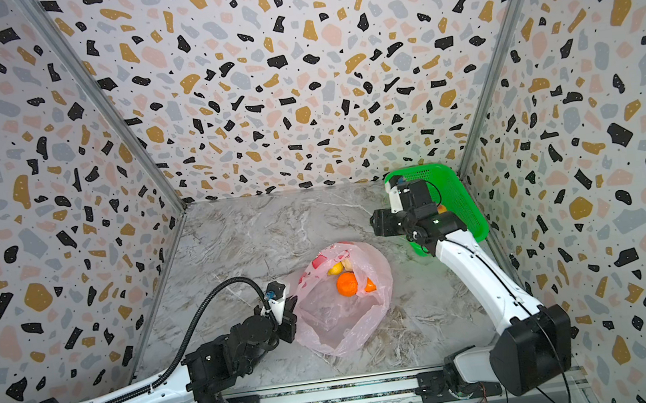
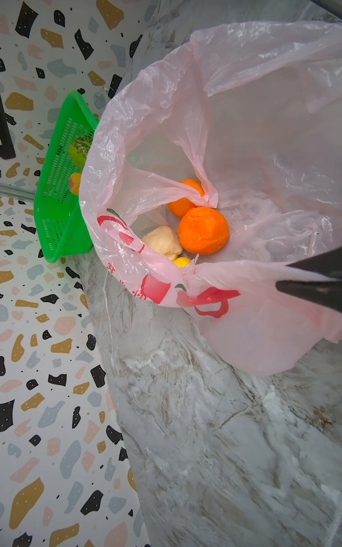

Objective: Untie the knot of the plastic bag and take out the fruit
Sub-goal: 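Move the right gripper back over the bag opening toward the oranges, then lower the right gripper into the bag and grasp an orange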

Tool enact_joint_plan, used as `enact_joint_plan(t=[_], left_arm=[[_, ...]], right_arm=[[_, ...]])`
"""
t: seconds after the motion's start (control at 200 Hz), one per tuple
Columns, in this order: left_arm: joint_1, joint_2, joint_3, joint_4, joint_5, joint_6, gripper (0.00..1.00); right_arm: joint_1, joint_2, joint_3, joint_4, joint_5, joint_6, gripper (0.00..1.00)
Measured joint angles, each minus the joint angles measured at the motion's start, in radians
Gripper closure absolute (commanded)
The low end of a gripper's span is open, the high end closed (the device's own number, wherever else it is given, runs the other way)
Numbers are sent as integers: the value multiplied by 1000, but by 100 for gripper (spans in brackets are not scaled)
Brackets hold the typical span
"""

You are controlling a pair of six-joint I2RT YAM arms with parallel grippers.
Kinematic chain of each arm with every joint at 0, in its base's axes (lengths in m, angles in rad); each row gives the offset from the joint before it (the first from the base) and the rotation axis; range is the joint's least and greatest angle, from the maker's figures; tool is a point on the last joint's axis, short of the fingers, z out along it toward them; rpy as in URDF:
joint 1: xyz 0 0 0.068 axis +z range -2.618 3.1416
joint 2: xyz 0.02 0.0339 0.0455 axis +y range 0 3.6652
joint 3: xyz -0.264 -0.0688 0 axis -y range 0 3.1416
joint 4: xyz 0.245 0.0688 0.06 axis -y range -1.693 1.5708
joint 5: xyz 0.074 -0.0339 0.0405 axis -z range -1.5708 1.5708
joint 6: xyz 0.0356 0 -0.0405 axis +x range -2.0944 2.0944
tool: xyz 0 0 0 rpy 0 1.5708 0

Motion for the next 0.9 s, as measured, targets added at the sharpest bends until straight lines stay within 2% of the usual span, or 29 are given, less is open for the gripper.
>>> enact_joint_plan(t=[0.185, 0.33, 0.691, 0.901], left_arm=[[0, 10, 0, 21, 1, 0, 100], [0, 22, 0, 33, 2, 0, 100], [0, 27, 0, 43, 2, 1, 100], [0, 27, 0, 46, 2, 1, 100]], right_arm=[[274, -61, -101, -53, 14, 68, 29], [398, -39, -158, -60, 53, 101, 29], [454, 145, -163, -2, 149, 80, 29], [452, 249, -162, 56, 246, 57, 17]])
